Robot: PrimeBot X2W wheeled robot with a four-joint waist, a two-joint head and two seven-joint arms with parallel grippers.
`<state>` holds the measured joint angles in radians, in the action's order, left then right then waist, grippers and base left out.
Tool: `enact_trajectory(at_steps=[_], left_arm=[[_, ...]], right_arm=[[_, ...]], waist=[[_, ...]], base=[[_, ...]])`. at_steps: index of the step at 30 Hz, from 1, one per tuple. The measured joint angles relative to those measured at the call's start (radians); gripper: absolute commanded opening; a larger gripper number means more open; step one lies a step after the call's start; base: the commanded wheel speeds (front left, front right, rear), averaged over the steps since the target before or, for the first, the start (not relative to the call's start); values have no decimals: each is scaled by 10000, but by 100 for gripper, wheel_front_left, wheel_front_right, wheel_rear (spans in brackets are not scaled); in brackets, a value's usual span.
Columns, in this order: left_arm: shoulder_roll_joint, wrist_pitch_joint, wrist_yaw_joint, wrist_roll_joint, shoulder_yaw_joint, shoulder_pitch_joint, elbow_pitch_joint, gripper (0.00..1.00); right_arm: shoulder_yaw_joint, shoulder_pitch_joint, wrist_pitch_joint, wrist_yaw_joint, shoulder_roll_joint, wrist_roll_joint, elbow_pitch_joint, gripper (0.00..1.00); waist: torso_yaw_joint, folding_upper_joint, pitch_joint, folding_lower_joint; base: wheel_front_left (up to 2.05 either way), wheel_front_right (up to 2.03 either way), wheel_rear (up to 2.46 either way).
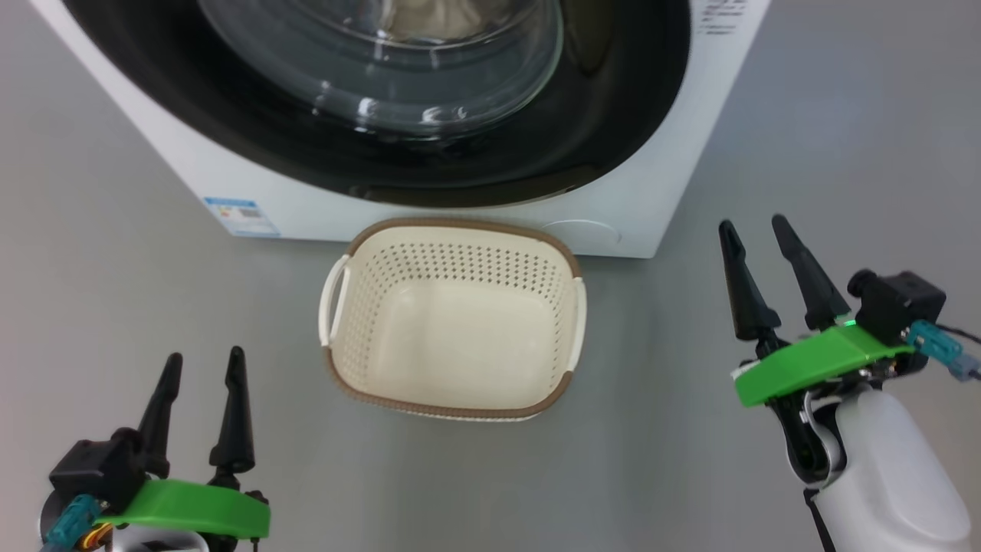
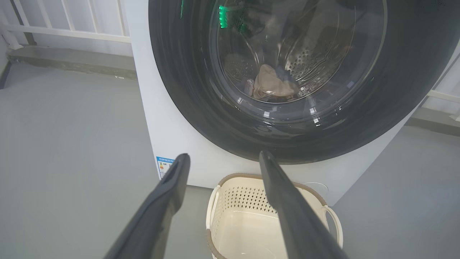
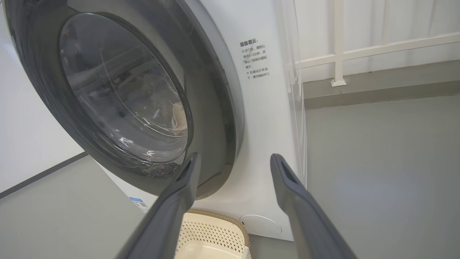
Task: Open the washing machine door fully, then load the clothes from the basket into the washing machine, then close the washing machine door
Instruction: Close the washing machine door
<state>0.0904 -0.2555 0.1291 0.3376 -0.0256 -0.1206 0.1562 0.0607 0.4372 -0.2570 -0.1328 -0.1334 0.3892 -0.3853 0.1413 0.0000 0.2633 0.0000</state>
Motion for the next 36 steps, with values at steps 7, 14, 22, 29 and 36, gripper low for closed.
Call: enact_trajectory(at_steps=[7,14,22,29,36], left_arm=[[242,0,0,0,174,232,163,100],[387,0,0,-84,362,571,332,100],[454,0,0,-82,577,862,389,100],[535,0,0,-82,658,1055,389,100],[560,0,0,-82,702,1148,349,100]], right_arm=[[-144,-733,2,0,8,0,12,100],[-278,-1327,2,0,-23,2,54,100],[-395,-1916,2,0,-86,2,132,100],[-466,-2336,2,0,-121,2,132,100],[-545,-2532,2,0,-117,0,136,100]], waist=[[-632,0,-467,0],[-1219,0,-896,0],[-1726,0,-1342,0],[-2009,0,-1658,-1],[-2160,0,-1803,0]], base=[[0,0,0],[0,0,0],[0,0,0],[0,0,0],[0,0,0]])
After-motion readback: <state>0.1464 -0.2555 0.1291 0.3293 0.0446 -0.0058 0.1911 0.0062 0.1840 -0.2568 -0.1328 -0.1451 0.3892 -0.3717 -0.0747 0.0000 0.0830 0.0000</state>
